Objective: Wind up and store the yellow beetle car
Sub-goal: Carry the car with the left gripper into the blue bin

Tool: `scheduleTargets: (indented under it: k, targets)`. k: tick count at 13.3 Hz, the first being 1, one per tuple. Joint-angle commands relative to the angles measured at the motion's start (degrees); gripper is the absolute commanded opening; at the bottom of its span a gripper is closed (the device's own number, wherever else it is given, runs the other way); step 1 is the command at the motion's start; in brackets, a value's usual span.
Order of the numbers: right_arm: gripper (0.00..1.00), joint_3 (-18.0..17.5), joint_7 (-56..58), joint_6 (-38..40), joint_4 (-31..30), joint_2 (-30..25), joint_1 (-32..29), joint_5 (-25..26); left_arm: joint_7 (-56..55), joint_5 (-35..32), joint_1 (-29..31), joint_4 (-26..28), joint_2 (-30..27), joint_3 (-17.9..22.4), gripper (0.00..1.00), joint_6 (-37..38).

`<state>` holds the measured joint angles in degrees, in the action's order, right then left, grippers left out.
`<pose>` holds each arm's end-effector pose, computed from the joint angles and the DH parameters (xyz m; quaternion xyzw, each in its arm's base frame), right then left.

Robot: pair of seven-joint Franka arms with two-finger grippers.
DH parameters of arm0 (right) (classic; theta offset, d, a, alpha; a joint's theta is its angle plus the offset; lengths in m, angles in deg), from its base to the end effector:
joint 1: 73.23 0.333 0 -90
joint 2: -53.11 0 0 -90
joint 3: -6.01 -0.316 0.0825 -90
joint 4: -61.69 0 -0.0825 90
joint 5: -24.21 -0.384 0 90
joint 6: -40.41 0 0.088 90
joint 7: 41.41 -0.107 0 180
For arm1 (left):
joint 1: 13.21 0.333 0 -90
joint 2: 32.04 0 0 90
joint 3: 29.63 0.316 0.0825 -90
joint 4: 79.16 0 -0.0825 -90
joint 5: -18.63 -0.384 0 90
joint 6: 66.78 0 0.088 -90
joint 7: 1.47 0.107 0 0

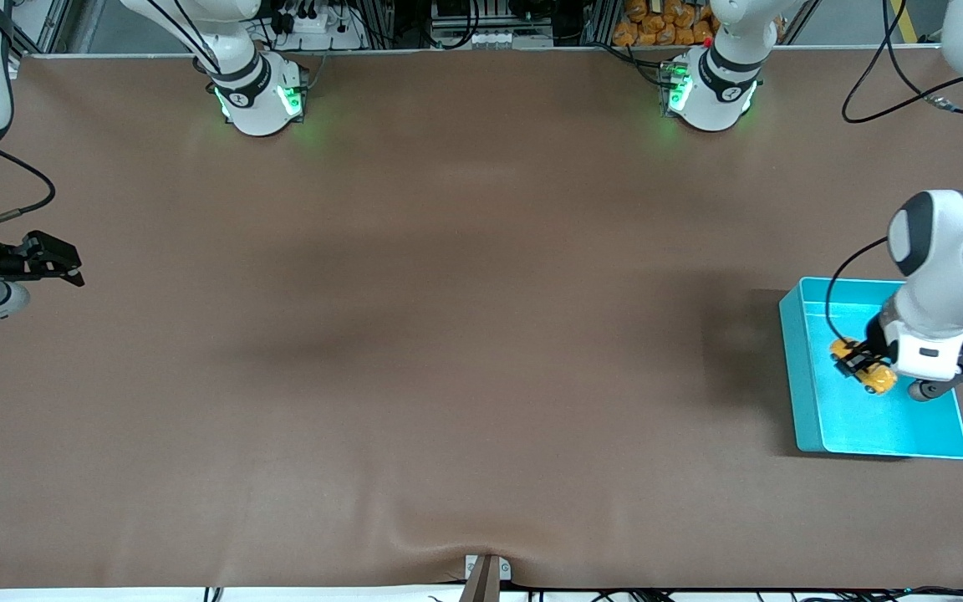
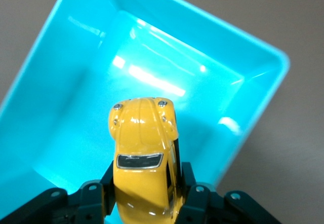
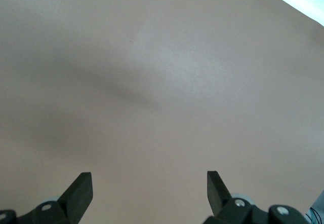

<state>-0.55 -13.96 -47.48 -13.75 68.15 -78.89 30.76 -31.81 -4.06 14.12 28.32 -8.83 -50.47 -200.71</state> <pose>0.6292 -0.0127 0.5864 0.9691 0.2422 -0.0310 0.0361 0.6337 0.0936 0.3168 -0.9746 -0.2042 -0.0627 0.0670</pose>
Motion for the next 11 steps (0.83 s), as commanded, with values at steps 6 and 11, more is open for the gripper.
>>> scheduleTargets:
  k: [6,11]
  targets:
    - [1.0,0.4,-0.7,-10.4,-12.5,-10.3,-0.1,-0.5,30.5,-0.9,5.7,-6.1,11.0,-0.4,0.0,0.7]
    - [1.0,0.4,-0.7,-10.4,-12.5,-10.3,-0.1,-0.5,33.5,-5.0,5.7,-6.0,15.0,0.7,0.41,-1.2]
